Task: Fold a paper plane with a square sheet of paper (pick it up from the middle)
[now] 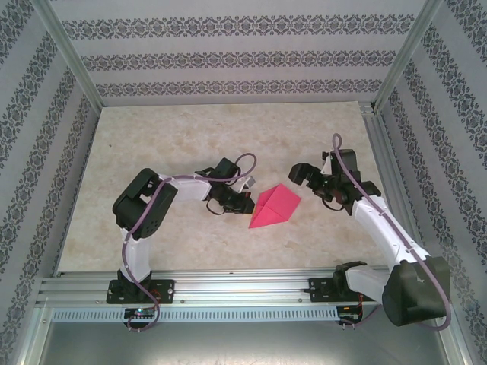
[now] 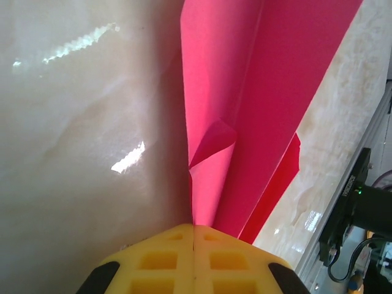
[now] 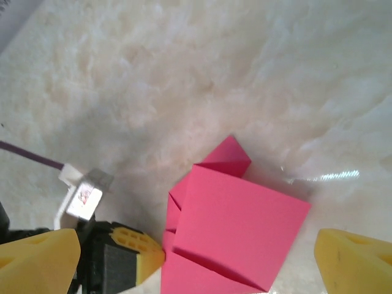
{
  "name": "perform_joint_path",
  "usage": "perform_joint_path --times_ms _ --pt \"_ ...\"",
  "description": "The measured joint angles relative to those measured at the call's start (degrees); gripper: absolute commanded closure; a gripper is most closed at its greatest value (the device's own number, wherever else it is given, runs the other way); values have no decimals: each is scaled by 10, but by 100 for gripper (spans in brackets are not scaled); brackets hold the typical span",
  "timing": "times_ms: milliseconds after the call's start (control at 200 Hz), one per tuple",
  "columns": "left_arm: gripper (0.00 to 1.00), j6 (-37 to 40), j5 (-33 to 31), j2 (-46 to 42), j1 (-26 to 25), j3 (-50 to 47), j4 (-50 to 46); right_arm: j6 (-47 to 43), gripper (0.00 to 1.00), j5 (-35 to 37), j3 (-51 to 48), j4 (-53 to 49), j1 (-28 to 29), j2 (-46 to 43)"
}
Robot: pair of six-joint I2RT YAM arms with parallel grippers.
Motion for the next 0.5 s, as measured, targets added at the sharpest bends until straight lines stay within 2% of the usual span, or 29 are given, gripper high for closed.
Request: perform_joint_path --times_ms 75,110,180,240,285,330,420,500 --pt "100 -25 0 -5 1 -16 29 26 2 -29 -30 57 -21 -3" --pt "90 -36 0 -8 3 -26 43 37 2 -45 -44 82 -28 0" --pt "78 -53 -6 -15 5 -43 61 54 2 -78 -59 105 -41 24" --pt "57 -62 -5 -21 8 -49 68 57 2 -94 -59 108 -41 54" --pt "51 -67 -4 -30 8 -50 73 58 2 -102 -59 107 -38 71" --pt "40 -68 -7 -41 8 -52 75 58 2 -107 -59 106 -35 81" --pt "28 -58 -9 -60 8 -53 81 58 2 -113 -58 106 -32 85" --pt "25 -46 -7 -65 8 -52 81 58 2 -114 -57 107 -28 85"
